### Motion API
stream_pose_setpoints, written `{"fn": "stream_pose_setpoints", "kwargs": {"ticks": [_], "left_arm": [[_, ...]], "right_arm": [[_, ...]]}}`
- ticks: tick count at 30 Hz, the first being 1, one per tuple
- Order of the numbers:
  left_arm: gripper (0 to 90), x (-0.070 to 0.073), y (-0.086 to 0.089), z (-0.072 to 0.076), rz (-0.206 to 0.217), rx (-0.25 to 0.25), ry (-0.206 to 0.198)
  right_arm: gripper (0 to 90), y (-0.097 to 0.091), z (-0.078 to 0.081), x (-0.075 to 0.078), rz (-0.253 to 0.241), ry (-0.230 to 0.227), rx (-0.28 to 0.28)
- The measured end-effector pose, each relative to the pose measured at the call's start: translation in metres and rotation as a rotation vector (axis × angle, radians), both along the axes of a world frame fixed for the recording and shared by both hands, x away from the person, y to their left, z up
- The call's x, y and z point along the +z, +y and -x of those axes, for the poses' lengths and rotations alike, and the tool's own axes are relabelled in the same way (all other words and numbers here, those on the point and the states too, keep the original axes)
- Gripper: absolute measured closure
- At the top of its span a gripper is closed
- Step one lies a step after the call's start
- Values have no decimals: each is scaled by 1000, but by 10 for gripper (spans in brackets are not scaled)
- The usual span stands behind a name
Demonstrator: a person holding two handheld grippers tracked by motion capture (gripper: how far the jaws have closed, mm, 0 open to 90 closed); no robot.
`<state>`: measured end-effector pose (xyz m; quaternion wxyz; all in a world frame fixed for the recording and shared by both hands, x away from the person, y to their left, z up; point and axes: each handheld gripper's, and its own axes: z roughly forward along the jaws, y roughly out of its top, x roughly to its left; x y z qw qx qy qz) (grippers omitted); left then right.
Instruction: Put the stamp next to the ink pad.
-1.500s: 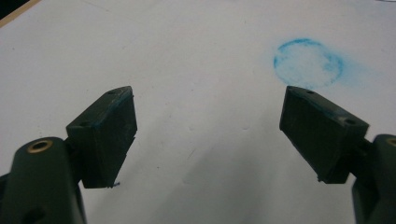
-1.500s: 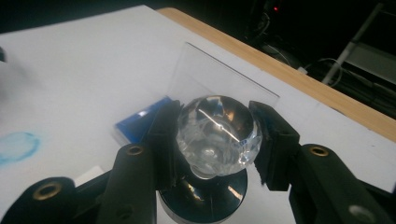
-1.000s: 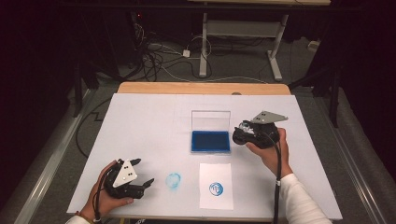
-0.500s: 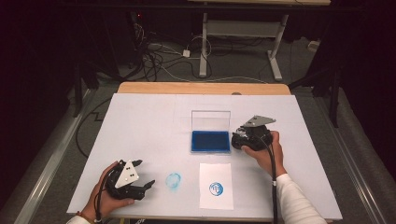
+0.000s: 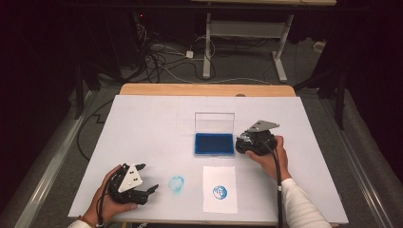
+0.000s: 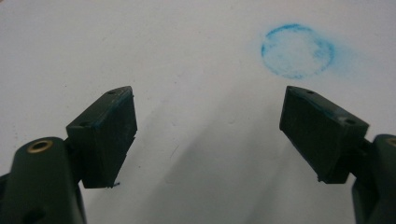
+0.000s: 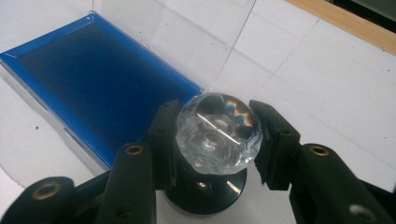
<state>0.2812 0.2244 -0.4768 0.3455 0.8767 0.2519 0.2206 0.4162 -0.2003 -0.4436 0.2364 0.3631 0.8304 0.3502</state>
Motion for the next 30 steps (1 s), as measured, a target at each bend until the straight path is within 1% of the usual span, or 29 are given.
{"fn": "stream_pose_setpoints", "kwargs": {"ticks": [6,11,26,30], "left_arm": [[183,0,0,1,-5,-2,1],[183,0,0,1,-2,-4,2],[183,0,0,0,-7,-6,5],[182,0,-1,0,-8,-7,7]], "right_arm": [[565,-1,0,-2,-15,-1,0],[565,-1,1,-2,-6,-10,1],[560,-1,1,-1,-9,-8,-1],[557,-1,2,0,-18,-10,-2]]}}
